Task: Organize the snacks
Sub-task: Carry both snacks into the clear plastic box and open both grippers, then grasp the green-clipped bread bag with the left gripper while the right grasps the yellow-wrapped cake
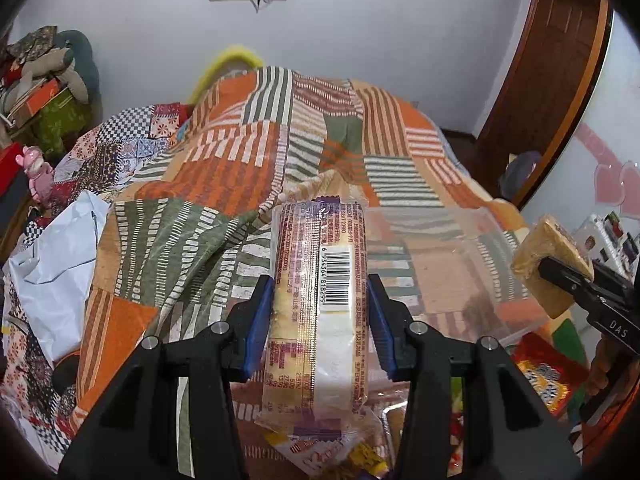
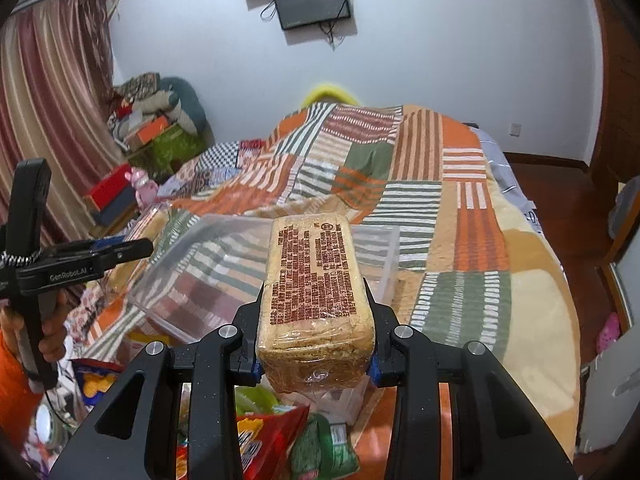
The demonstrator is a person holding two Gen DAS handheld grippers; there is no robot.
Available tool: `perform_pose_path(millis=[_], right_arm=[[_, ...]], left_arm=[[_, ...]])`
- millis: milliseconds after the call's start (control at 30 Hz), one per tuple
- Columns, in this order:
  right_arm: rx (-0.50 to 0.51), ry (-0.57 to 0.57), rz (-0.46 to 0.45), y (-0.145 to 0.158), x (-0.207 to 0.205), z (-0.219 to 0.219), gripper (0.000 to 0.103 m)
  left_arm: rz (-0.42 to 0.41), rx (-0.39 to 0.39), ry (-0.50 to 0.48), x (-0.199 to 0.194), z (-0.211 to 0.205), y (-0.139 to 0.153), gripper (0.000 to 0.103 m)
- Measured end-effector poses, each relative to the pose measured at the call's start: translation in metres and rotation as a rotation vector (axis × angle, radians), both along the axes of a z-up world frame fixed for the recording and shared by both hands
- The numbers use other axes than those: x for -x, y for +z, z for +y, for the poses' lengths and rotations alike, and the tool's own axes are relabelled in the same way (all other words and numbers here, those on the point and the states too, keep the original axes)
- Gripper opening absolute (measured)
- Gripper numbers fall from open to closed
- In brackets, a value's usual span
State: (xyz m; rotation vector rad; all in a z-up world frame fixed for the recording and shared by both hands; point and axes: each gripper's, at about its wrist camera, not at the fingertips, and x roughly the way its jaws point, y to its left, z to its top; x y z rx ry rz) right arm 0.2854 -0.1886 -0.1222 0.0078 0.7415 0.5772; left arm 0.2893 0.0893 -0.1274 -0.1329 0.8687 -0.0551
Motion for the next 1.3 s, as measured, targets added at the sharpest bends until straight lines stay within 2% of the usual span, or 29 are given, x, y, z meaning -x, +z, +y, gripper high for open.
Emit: perform_pose_path(millis=[433,567,900,1067,1200,1300], right_arm=[[0.083,0.071,0.101,-0.027,-0.028,0.022,0.034],[0.083,0.056,0.113,-0.027,-0.030,0.020,0.036],[0.075,0.029,0.015,0.008,-0.007,0.008,0.047],[0.062,0.021,-0.031,0.028,0.016,-0.001,0.050],[0.046,0.011,-0.062,0.040,0.035,-0.010,0.054],[0.047,0.006,-0.084,0.047,0.050,-0.014,0.056]], left_arm=[[0.083,-0.018,-0.069,-0.036,-0.016,-0.023,0.045],[0.094,-0.012,-0.064,-0.037,-0.014,-0.024,0.046],[0.013,-0.035,-0.045,-0.006,-0.012,0.010,0.049],[-0.058,-0.059,-0.037,0.027,-0.015,0.036,0.060],[-0.105,-0.072,-0.039,0.057,-0.021,0.054,0.063],[-0.141,-0.070,-0.030,0.080,-0.025,0.062,0.074]])
